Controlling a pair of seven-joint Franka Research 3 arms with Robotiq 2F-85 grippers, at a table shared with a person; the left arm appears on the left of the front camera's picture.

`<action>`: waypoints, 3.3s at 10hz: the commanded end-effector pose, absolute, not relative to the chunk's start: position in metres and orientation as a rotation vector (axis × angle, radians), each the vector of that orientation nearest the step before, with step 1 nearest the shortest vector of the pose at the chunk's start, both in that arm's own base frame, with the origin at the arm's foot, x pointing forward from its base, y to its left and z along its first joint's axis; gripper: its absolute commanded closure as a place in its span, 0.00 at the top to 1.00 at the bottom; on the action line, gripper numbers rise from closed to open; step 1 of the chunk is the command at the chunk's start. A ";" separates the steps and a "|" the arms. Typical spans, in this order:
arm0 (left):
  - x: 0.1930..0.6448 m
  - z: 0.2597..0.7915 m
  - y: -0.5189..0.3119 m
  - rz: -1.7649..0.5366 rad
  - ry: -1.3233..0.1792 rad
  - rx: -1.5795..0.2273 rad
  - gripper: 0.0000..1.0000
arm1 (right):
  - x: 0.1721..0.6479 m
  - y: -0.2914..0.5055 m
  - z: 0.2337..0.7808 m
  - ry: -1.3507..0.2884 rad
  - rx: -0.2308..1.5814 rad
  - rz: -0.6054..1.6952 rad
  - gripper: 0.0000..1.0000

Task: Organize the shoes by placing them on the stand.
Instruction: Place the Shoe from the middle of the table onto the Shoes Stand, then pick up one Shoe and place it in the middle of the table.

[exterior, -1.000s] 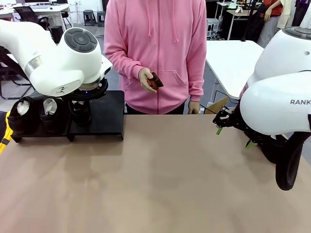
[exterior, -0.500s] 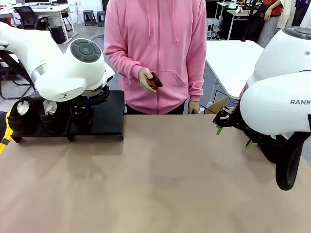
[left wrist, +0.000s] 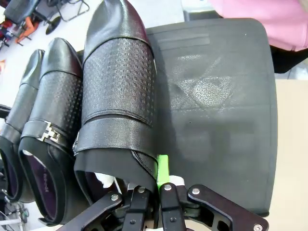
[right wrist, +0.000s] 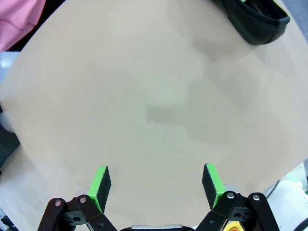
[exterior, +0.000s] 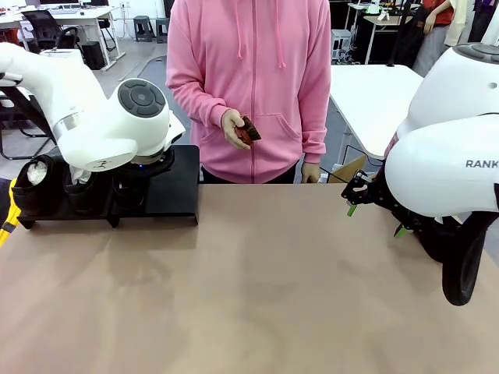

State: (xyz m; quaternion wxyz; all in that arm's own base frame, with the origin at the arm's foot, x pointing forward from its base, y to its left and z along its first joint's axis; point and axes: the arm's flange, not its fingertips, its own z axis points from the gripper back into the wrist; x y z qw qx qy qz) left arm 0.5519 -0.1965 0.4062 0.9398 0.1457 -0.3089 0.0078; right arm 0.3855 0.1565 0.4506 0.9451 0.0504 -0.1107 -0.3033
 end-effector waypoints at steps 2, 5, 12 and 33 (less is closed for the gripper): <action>0.546 0.400 -0.195 0.034 -0.639 0.305 0.28 | 0.385 0.156 0.451 -0.231 0.098 -0.615 1.00; 0.543 0.401 -0.191 0.069 -0.652 0.297 0.61 | 0.385 0.156 0.451 -0.231 0.098 -0.615 1.00; 0.541 0.421 -0.192 0.094 -0.653 0.271 0.61 | 0.385 0.156 0.451 -0.231 0.098 -0.615 1.00; 0.401 0.485 -0.212 0.025 -0.261 -0.143 0.61 | 0.385 0.156 0.451 -0.231 0.098 -0.615 1.00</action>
